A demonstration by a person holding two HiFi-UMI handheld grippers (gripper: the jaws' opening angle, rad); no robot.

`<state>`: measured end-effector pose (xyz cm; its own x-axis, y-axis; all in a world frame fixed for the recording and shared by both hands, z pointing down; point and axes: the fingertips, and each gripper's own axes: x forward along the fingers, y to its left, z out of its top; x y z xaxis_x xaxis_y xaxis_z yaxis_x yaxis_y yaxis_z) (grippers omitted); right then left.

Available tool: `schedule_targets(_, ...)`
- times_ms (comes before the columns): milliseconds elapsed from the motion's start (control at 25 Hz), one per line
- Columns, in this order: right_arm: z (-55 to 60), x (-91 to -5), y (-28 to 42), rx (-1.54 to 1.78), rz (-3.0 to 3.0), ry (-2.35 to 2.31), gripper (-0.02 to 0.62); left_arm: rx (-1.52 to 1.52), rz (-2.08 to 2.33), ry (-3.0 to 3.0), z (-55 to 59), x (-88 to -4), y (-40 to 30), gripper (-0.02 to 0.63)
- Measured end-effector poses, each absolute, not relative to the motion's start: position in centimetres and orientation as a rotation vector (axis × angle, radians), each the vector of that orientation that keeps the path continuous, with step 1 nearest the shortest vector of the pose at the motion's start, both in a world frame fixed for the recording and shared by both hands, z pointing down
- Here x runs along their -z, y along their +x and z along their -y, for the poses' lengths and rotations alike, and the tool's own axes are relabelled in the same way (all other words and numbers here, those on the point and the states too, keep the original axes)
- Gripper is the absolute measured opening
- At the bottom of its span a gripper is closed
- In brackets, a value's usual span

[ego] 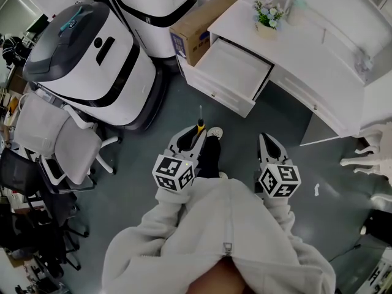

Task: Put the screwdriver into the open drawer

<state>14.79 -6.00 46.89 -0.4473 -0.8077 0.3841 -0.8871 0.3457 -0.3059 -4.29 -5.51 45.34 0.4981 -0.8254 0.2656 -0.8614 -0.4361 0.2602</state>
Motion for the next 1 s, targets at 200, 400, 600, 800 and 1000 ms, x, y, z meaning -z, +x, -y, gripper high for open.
schedule_targets(200,9.5,-47.1,15.3,-0.730,2.417,1.576,0.032,-0.158,1.379,2.384,9.3,-45.9,-3.9,0.087)
schedule_targets(400,14.8,-45.6,15.3,-0.709,2.426,1.595,0.032,-0.158,1.380,2.422,14.9,-44.2,-4.0,0.087)
schedule_targets(600,19.8,-44.7,14.8,-0.709,2.432,1.601,0.032,-0.160,1.369,2.430,19.8,-43.4,-4.3,0.087)
schedule_targets(800,23.0,-44.6,13.8,-0.734,2.421,1.605,0.032,-0.186,1.341,2.436,23.4,-43.2,-4.8,0.087)
schedule_targets(1000,26.5,-44.5,13.6,-0.737,2.408,1.633,0.032,-0.203,1.307,2.456,27.1,-43.2,-4.9,0.087)
